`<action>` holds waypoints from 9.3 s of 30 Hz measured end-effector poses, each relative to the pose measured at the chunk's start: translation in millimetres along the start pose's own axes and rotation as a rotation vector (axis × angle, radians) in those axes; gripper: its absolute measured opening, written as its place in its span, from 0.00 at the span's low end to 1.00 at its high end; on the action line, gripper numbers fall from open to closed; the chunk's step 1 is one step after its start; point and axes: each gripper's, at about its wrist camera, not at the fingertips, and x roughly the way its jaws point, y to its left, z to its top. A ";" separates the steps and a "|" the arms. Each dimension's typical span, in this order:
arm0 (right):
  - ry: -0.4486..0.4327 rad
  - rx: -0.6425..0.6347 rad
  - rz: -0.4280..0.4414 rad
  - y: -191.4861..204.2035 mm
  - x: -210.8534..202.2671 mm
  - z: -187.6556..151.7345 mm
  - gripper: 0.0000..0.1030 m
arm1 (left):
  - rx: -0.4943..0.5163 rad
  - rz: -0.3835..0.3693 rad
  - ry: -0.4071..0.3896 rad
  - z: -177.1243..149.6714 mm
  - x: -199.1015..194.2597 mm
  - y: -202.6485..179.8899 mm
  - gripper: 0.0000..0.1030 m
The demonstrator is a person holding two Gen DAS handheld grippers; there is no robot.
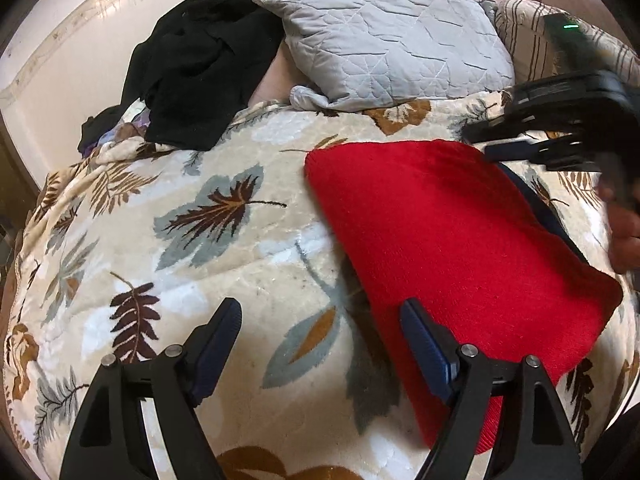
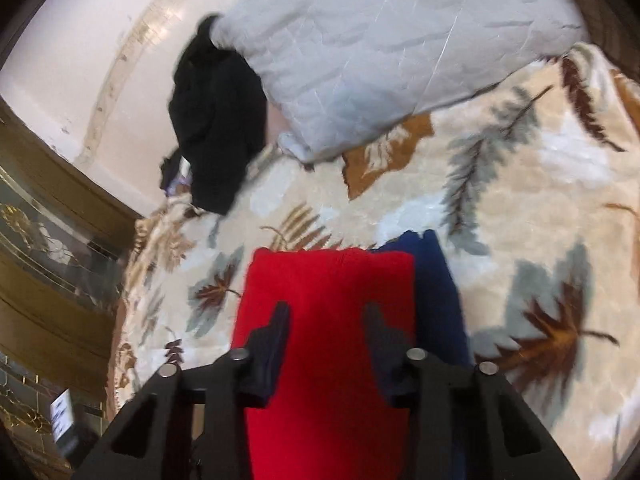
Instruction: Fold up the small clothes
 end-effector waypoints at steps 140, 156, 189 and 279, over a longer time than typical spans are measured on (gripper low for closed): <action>0.019 -0.060 0.279 14.9 -16.7 -78.4 0.48 | -0.237 -0.382 0.072 11.6 -18.3 23.6 0.47; 0.016 -0.110 0.297 57.5 -19.2 -100.5 0.47 | -0.243 -0.321 0.044 -6.7 -48.1 55.1 0.47; 0.001 -0.138 0.300 84.9 -37.5 -152.8 0.47 | -0.218 -0.257 0.031 -49.3 -95.6 59.5 0.47; -0.422 -0.397 -0.073 191.0 -320.1 -300.5 0.68 | -0.162 0.388 -0.390 -84.0 -396.8 5.9 0.92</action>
